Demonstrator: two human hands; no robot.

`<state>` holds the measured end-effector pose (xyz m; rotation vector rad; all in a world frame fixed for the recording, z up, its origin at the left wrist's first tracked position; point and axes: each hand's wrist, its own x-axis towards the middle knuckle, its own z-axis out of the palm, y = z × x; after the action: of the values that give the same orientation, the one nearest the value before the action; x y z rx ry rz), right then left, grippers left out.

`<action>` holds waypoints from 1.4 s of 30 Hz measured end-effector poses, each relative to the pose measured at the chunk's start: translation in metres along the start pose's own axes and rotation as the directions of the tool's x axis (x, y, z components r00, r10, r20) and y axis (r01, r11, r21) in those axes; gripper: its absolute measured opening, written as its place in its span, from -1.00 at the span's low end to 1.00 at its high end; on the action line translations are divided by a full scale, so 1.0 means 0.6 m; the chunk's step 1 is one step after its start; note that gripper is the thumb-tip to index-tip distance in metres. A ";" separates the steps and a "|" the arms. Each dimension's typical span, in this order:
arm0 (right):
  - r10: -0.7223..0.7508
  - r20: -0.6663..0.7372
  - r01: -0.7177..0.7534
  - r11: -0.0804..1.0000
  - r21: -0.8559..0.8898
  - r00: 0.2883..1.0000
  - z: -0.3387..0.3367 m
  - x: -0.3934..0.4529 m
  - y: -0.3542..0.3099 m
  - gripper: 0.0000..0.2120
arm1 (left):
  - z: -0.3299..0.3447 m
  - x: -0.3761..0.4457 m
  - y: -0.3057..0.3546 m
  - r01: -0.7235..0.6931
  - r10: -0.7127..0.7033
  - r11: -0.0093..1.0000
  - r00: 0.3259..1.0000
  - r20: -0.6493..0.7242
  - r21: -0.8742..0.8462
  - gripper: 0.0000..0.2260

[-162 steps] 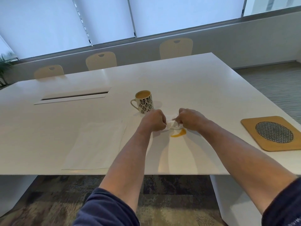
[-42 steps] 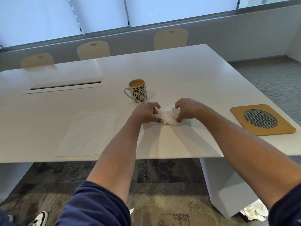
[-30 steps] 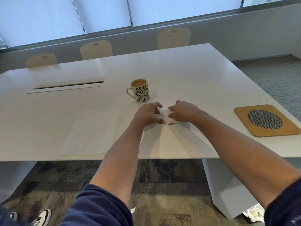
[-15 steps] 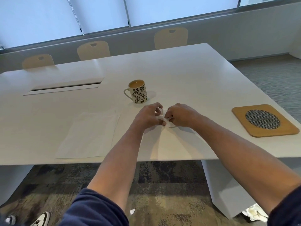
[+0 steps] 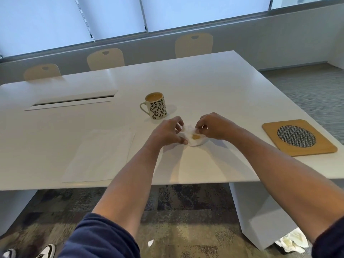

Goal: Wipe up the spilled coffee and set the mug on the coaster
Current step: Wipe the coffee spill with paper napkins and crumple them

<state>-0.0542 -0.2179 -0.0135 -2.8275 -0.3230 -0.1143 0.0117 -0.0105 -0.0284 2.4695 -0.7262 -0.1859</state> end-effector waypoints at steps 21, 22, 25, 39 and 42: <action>-0.064 0.099 0.092 0.947 -0.309 0.993 0.010 0.025 -0.098 -0.69 | -0.001 0.008 -0.022 0.066 -0.066 0.987 0.998 0.005 -0.149 -0.68; -0.072 0.099 0.101 0.937 -0.335 0.992 0.013 0.026 -0.103 -0.72 | -0.001 0.007 -0.021 0.065 -0.065 0.987 0.998 0.001 -0.148 -0.68; -0.088 0.057 0.103 0.929 -0.357 0.994 0.020 0.030 -0.110 -0.80 | 0.001 0.006 -0.020 0.053 -0.054 0.987 0.999 0.000 -0.153 -0.70; 0.130 -0.236 -0.135 0.991 -0.004 0.963 -0.018 -0.001 -0.084 -0.92 | -0.002 0.012 -0.016 0.035 -0.034 0.997 0.999 0.010 -0.076 -0.69; 0.323 -0.197 -0.309 0.946 0.102 0.926 -0.039 -0.011 -0.061 -0.85 | -0.003 0.016 -0.014 0.042 -0.040 0.998 0.999 0.026 -0.042 -0.72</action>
<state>-0.0703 -0.1921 0.0183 -2.7227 0.1747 -0.3241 0.0242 -0.0091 -0.0316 2.4466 -0.6756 -0.2464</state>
